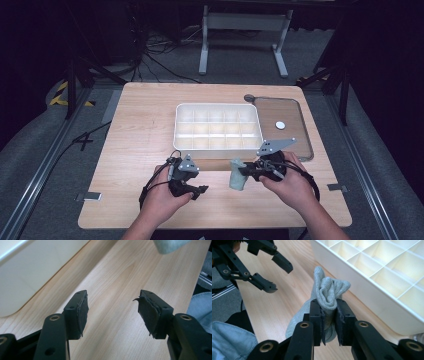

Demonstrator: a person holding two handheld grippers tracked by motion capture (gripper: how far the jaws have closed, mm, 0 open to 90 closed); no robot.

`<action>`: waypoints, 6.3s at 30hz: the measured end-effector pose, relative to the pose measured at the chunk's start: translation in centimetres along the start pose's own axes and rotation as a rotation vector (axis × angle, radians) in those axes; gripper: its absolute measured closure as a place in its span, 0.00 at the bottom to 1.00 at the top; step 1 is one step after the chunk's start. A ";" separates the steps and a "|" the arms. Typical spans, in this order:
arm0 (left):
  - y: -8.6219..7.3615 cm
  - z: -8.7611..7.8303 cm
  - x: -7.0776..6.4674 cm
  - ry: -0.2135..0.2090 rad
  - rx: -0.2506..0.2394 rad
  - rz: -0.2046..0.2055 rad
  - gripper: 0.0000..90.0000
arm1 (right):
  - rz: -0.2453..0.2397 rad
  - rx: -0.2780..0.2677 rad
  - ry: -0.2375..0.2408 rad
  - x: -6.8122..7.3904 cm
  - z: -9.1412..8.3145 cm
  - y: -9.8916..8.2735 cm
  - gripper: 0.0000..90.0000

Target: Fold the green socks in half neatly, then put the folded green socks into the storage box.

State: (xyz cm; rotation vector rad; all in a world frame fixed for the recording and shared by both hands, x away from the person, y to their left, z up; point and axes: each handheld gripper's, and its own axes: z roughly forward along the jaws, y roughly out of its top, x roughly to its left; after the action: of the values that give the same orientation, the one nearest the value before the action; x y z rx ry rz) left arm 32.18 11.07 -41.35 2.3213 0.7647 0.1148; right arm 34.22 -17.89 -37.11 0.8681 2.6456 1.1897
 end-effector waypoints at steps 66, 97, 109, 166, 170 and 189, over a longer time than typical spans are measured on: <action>-1.9 -1.4 1.3 0.077 -0.003 -0.078 0.44 | -0.031 0.220 -0.269 -10.1 4.6 2.7 0.87; -1.9 -1.0 1.3 0.070 0.016 -0.064 0.43 | 0.048 0.557 -0.259 -11.3 9.0 3.7 0.91; -1.9 -1.2 1.4 0.067 0.003 -0.078 0.43 | 0.059 0.582 -0.251 -11.3 8.9 4.2 0.85; -2.2 -3.9 1.6 0.018 0.000 -0.031 0.40 | -0.105 -0.014 0.022 -0.5 -1.3 -1.9 0.48; -2.2 -3.7 1.7 0.014 0.016 -0.028 0.39 | -0.101 0.017 0.036 -0.2 -0.3 -2.5 0.45; -2.6 -2.0 2.1 -0.002 0.102 -0.038 0.30 | -0.053 0.066 0.034 -0.8 3.9 -5.7 0.38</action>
State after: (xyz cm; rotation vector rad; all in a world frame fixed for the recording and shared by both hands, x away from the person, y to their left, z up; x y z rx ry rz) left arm 32.06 14.98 -41.71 2.4008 0.8304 0.0579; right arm 33.55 -18.81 -43.95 0.7890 2.7317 1.1204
